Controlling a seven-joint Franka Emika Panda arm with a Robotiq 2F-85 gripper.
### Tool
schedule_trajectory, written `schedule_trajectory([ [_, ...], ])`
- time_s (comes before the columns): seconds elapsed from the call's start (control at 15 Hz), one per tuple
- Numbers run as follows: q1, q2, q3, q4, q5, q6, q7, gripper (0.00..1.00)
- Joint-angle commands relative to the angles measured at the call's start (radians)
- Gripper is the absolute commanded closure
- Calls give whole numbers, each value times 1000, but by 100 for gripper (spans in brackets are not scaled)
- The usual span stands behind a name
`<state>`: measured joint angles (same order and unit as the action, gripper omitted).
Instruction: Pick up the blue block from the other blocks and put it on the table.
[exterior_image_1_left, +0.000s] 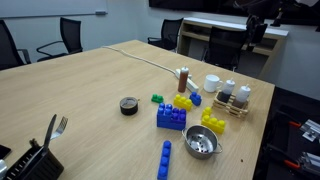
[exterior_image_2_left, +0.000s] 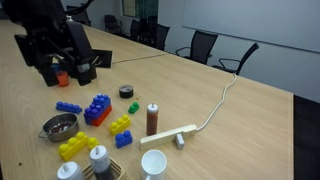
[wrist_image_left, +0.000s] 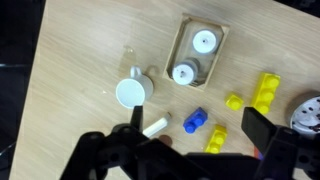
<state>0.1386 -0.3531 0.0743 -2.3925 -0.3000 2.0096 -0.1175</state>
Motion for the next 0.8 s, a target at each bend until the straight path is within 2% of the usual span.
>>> schedule_trajectory([
  [0.0, 52, 68, -1, 33, 116, 86, -150, 0],
  [0.07, 64, 77, -7, 36, 150, 98, -211, 0],
  [0.13, 41, 57, 22, 15, 105, 83, -112, 0],
  [0.33, 48, 74, 15, 27, 134, 92, -177, 0],
  [0.6, 48, 73, 12, 28, 135, 92, -186, 0],
  [0.73, 58, 109, 15, 44, 152, 150, -194, 0],
])
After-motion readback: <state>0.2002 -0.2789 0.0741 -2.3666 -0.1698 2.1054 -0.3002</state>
